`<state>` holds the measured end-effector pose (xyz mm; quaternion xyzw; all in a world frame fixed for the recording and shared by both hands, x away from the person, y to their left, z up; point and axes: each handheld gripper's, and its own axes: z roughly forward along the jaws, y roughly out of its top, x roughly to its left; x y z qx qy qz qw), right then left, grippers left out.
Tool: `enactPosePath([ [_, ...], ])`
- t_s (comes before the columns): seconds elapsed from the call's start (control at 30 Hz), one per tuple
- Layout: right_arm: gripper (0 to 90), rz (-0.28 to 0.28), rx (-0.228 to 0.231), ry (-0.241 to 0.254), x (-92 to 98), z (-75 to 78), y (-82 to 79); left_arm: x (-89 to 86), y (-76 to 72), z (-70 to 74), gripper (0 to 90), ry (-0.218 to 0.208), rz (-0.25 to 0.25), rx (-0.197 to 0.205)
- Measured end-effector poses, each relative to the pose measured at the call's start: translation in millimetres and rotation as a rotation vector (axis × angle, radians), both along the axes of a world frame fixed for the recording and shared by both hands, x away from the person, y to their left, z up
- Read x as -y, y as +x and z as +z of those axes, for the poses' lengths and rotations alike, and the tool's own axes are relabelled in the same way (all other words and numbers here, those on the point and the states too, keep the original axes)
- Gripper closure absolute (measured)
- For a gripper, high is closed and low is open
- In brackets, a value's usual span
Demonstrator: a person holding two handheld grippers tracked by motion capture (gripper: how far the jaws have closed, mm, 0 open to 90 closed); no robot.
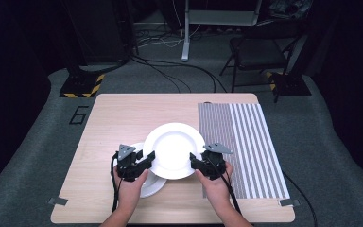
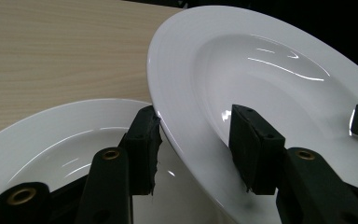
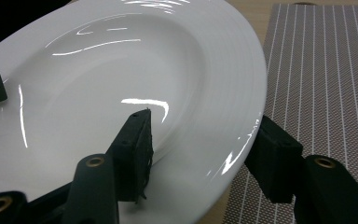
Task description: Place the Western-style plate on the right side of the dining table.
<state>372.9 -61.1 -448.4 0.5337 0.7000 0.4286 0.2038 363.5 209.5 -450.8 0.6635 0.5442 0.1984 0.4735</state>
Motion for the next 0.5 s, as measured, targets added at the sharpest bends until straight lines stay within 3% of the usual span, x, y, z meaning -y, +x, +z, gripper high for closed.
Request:
enactPosePath([
  [0.5, 43.7, -0.048, 0.004, 0.023, 25.7, -0.4, 1.1, 26.8, 13.8, 2.2, 54.2, -0.004, -0.032, -0.004],
])
